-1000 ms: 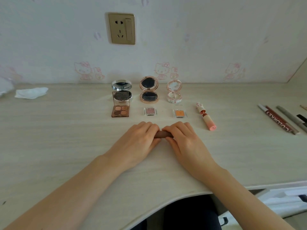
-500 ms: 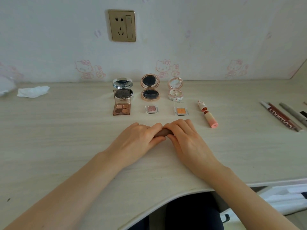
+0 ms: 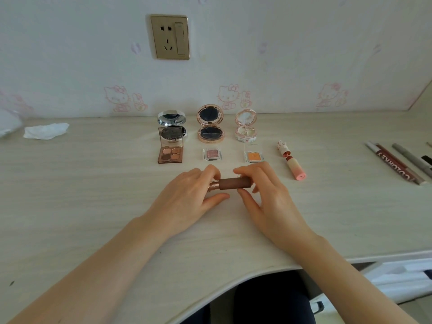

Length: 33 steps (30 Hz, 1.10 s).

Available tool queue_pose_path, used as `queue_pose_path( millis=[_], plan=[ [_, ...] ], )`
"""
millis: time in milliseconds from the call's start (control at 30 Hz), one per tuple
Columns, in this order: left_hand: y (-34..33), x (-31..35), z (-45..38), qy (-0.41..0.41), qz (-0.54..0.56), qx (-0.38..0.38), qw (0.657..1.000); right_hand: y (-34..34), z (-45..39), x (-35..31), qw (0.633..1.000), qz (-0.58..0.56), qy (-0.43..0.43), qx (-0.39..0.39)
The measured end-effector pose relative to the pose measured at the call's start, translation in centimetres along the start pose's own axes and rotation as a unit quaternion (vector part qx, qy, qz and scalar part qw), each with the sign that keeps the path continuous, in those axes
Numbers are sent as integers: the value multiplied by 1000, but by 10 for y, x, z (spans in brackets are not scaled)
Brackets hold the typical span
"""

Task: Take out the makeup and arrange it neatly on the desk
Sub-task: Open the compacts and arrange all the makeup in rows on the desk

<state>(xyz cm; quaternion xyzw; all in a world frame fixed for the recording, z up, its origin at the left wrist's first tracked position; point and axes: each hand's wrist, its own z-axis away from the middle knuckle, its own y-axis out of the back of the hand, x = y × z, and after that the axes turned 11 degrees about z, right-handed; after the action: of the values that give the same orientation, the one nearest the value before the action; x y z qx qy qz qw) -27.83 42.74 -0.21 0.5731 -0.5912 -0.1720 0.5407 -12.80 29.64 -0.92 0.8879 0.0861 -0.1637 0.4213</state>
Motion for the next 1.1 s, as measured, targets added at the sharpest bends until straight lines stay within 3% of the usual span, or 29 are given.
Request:
queue_pose_path(
  millis=[233,400,767,1100],
  plan=[
    [-4,-5,1,12,41,44,998,5,0,0,991,-105,-63,62],
    [-6,-6,1,37,89,67,993,10,-1,0,969,-198,-136,60],
    [-3,-3,0,103,315,113,937,8,-3,3,967,-190,-163,47],
    [1,7,-12,120,377,151,906,6,-5,7,967,-208,-148,5]
  ],
)
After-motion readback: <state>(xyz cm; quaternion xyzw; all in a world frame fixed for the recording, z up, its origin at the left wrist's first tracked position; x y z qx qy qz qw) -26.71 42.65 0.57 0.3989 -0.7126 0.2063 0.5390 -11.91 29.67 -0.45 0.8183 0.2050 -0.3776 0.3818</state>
